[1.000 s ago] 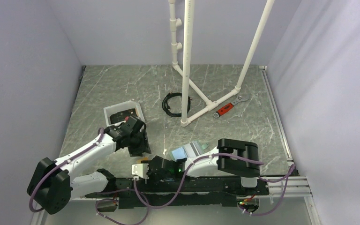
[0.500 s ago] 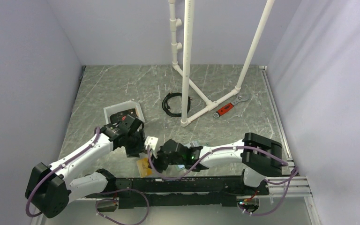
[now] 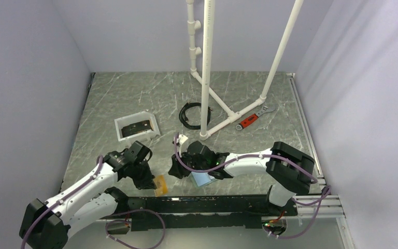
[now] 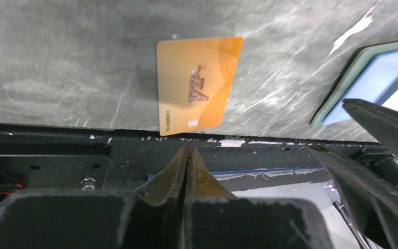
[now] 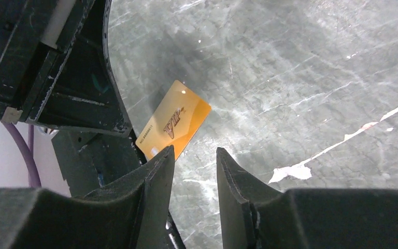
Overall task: Put the credit cards into the card holder
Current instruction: Pick up the credit card from the center of the board.
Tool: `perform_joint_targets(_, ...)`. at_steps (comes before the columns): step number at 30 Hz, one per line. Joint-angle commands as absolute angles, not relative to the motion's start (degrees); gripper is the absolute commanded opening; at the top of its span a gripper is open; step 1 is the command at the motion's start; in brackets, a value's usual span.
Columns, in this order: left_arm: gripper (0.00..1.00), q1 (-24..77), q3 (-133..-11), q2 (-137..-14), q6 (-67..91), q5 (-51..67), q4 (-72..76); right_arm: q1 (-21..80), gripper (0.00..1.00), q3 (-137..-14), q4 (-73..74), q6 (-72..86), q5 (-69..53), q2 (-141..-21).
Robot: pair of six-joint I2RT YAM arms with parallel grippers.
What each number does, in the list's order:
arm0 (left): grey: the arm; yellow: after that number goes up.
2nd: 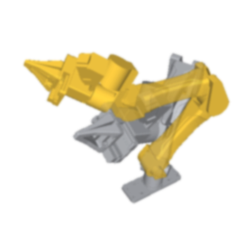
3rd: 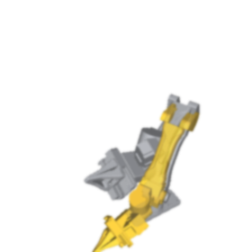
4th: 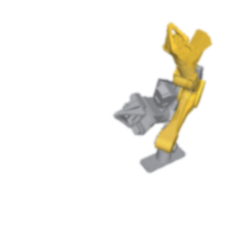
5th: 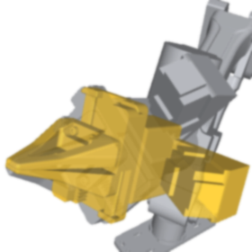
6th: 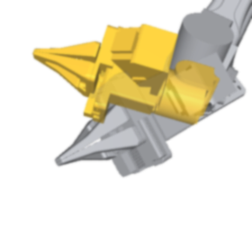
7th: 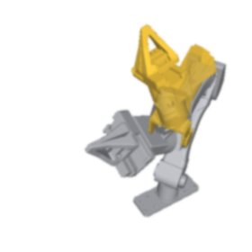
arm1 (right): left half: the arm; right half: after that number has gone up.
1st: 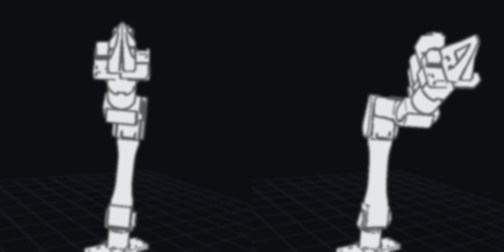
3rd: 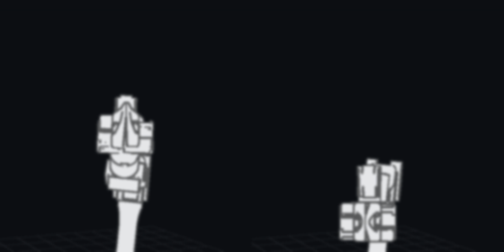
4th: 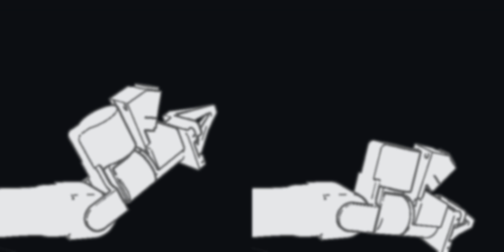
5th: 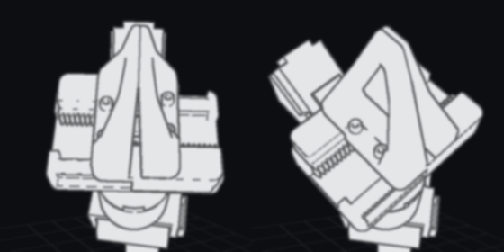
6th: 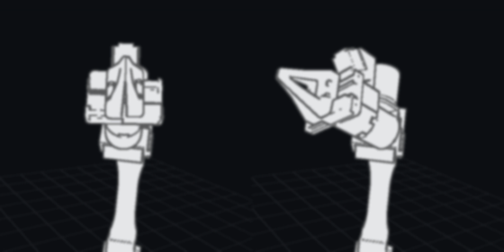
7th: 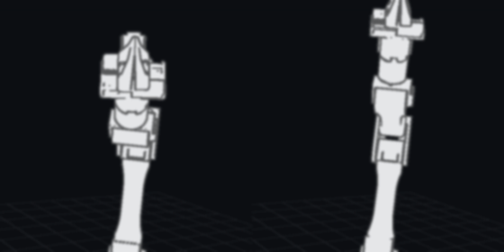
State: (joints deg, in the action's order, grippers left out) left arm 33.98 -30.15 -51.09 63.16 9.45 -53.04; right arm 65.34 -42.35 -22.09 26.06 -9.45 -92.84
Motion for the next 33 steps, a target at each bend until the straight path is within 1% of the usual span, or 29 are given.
perform_joint_targets(1, 0.00, 33.9, -27.9, -49.9, 67.2, 14.0, -54.6, 64.8, 0.38, -43.8, -24.2, 28.3, -10.6, -93.7)
perform_joint_targets(8, 0.00, 34.5, -30.2, -53.8, 64.1, 12.6, -59.6, 64.7, 0.38, -46.4, -25.2, 27.6, -11.6, -97.3)
perform_joint_targets(14, 0.00, 35.8, -29.1, -55.8, 65.8, 12.3, -55.9, 64.6, 0.38, -47.8, -25.7, 27.6, -13.9, -99.8)
perform_joint_targets(23, 0.00, 37.0, -28.6, -61.1, 65.7, 13.0, -49.2, 64.6, 0.44, -49.0, -25.6, 28.2, -15.0, -100.7)
perform_joint_targets(27, 0.00, 37.9, -28.6, -62.3, 65.7, 11.9, -49.8, 64.4, 0.46, -49.6, -24.3, 28.7, -14.4, -100.8)
perform_joint_targets(33, 0.00, 38.2, -27.1, -60.7, 66.3, 11.1, -50.9, 63.6, 0.49, -50.3, -24.7, 30.7, -16.1, -102.1)
